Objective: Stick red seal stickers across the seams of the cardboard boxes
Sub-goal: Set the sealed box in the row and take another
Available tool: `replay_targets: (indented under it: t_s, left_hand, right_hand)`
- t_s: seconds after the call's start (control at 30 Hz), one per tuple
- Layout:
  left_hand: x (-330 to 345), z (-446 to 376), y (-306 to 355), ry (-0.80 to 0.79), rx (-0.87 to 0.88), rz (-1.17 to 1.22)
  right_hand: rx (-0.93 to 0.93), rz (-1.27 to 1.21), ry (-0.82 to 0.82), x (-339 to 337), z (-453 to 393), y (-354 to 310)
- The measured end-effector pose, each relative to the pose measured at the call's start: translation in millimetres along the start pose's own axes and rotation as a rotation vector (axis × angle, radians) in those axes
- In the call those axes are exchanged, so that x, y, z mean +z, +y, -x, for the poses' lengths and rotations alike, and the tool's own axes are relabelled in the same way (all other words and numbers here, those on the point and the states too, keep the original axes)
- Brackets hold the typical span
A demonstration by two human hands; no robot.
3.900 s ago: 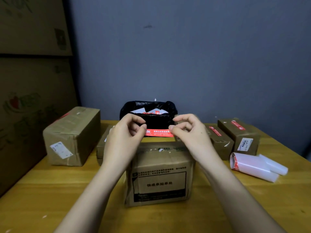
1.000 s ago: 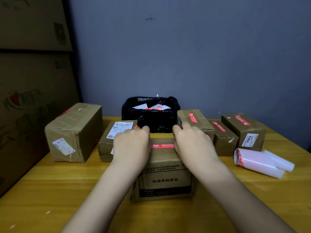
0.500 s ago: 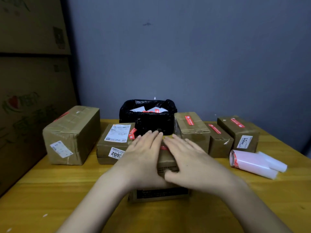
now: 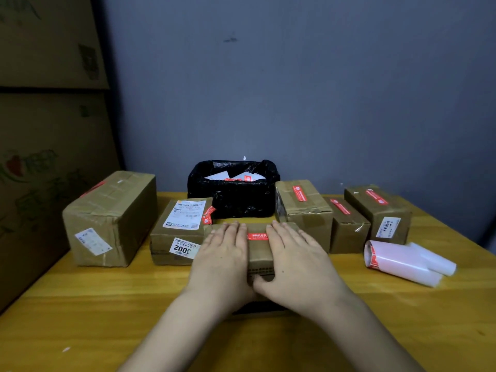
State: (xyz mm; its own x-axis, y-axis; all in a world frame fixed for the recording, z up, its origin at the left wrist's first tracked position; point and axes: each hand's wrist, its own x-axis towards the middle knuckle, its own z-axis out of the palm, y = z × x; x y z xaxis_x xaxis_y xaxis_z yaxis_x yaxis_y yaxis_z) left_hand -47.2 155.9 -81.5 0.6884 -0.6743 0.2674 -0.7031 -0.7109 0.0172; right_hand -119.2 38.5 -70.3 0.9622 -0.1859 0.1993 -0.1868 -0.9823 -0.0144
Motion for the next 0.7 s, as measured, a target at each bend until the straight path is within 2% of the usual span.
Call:
replay_targets:
  t_s: [0.17, 0.33, 0.57, 0.7]
  left_hand:
    - [-0.2, 3.8, -13.6, 0.030, -0.044, 0.008]
    - [-0.3, 5.1, -16.4, 0.012, -0.048, 0.062]
    - [-1.6, 7.3, -13.5, -0.019, -0.023, 0.004]
    - [-5.7, 10.4, -23.2, -0.063, 0.017, 0.068]
  right_hand:
    - [0.098, 0.003, -0.044, -4.9, 1.3, 4.0]
    - [0.087, -0.052, -0.070, -10.0, 2.7, 10.8]
    - [0.058, -0.023, -0.053, -5.4, 7.1, 12.7]
    - [0.040, -0.232, -0.083, -9.6, 5.3, 34.7]
